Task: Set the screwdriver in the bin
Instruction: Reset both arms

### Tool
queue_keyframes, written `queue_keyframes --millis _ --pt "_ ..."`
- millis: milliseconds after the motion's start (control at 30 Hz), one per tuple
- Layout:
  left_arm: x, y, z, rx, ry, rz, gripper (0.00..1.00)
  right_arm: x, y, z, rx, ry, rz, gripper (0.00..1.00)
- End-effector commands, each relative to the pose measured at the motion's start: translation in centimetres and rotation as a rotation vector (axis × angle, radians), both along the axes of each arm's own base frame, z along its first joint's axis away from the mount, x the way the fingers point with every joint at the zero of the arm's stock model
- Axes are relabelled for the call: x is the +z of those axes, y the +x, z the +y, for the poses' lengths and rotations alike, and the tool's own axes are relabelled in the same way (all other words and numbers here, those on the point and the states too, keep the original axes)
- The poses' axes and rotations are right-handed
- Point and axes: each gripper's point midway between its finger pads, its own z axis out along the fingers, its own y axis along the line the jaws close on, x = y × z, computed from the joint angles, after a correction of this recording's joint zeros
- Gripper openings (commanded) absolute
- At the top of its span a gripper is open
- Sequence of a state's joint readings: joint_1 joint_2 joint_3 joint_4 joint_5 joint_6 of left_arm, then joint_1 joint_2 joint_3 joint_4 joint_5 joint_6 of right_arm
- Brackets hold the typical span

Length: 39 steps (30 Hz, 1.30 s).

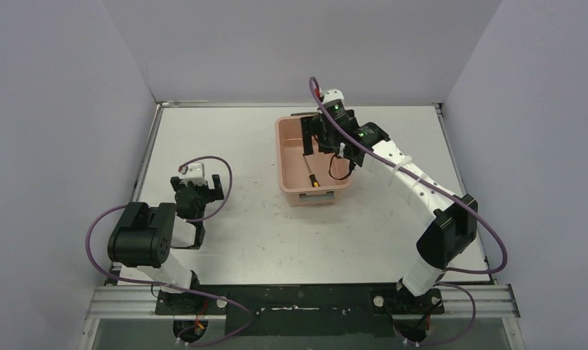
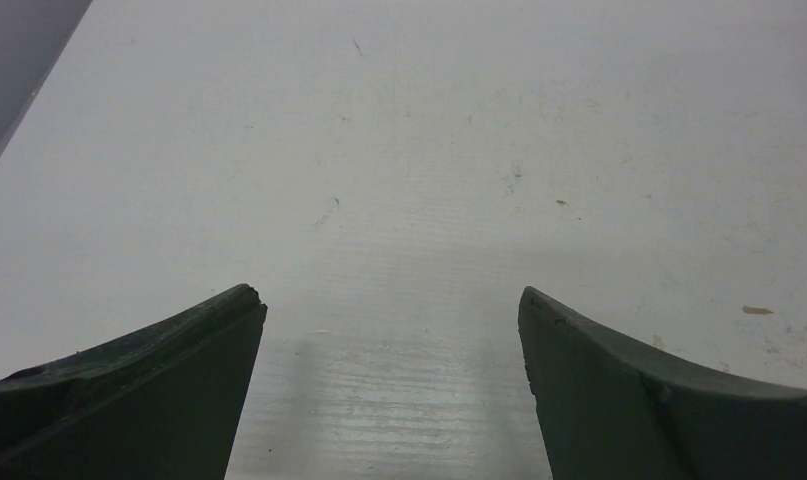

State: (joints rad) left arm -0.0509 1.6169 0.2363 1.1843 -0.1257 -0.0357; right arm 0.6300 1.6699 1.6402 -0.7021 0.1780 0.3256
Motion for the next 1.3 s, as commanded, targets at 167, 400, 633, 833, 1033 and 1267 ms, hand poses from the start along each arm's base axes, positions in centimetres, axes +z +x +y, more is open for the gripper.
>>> queue_keyframes --millis 167,400,633,833,1033,1267 --pt "1.5 0.8 -0.1 -0.007 0.005 -0.051 0.97 1.3 0.5 -2.7 -0.058 -0.06 -0.038 1.0" --pt "1.4 0.8 -0.1 -0.007 0.006 -0.05 0.97 0.1 2.0 -8.7 -0.155 -0.093 -0.015 1.0" --pt "1.5 0.8 -0.1 -0.007 0.005 -0.051 0.97 0.9 2.3 -14.9 -0.217 -0.067 -0.044 1.0" --pt "1.5 0.8 -0.1 -0.007 0.006 -0.05 0.97 1.5 2.4 -19.8 -0.26 -0.019 -0.058 1.0" --pt "1.5 0.8 -0.1 -0.007 0.006 -0.051 0.97 2.3 2.3 -22.4 -0.272 0.035 -0.081 1.0" --pt "1.5 0.8 -0.1 -0.007 0.005 -0.053 0.97 2.1 2.6 -23.1 -0.265 0.067 -0.078 1.0"
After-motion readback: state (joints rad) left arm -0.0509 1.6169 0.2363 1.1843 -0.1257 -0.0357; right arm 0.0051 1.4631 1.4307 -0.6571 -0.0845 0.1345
